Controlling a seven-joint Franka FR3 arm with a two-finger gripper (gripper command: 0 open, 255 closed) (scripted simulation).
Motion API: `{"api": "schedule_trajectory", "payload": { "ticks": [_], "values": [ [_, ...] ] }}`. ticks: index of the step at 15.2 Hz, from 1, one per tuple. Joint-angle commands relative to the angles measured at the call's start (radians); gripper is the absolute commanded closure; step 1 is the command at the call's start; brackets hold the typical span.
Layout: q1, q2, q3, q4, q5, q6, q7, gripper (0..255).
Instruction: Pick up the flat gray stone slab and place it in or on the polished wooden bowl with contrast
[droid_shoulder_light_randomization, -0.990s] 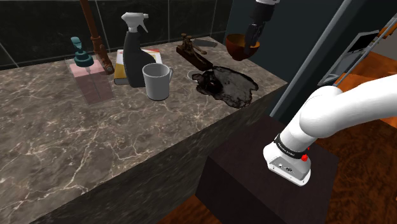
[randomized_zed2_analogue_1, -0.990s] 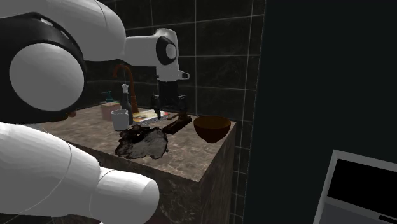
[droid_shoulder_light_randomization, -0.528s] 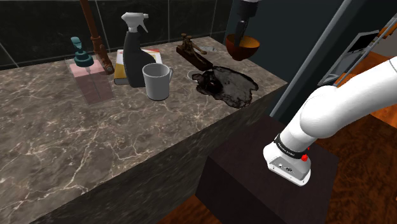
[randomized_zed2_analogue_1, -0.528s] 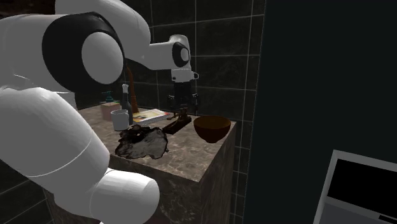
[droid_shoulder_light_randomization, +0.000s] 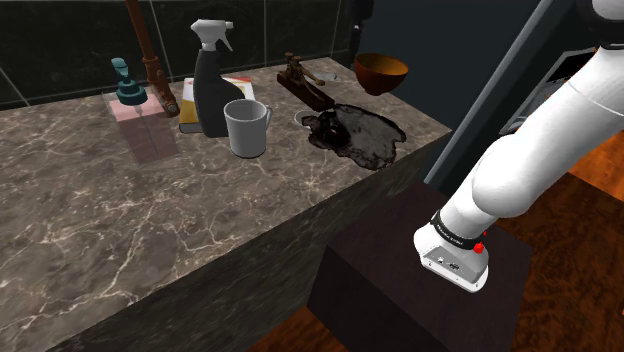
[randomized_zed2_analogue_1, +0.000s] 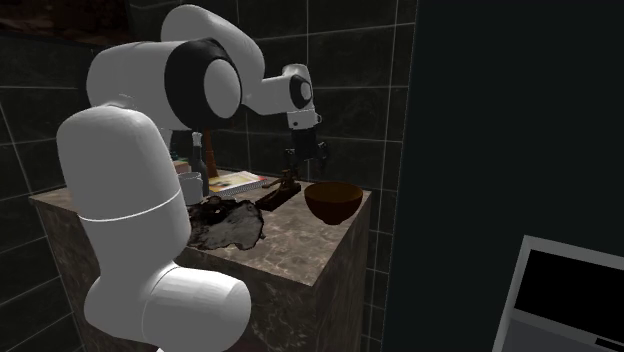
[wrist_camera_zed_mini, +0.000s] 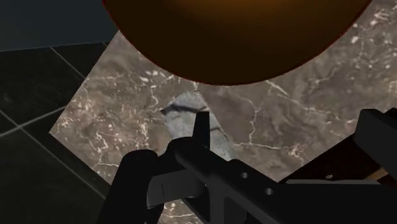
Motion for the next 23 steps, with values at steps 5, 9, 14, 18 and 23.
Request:
{"api": "schedule_trajectory", "payload": {
  "ticks": [5,9,14,18,23],
  "values": [
    [0.002,0.224,-0.004,0.236,-0.008,0.018,-0.174,0],
    [-0.001,0.382,0.006,0.428,-0.011,0.006,-0.279,0],
    [-0.007,0.436,0.01,0.459,-0.012,0.037,-0.31,0],
    [-0.013,0.445,0.007,0.411,-0.013,0.094,-0.308,0],
    [-0.013,0.445,0.007,0.411,-0.013,0.094,-0.308,0]
  ]
}}
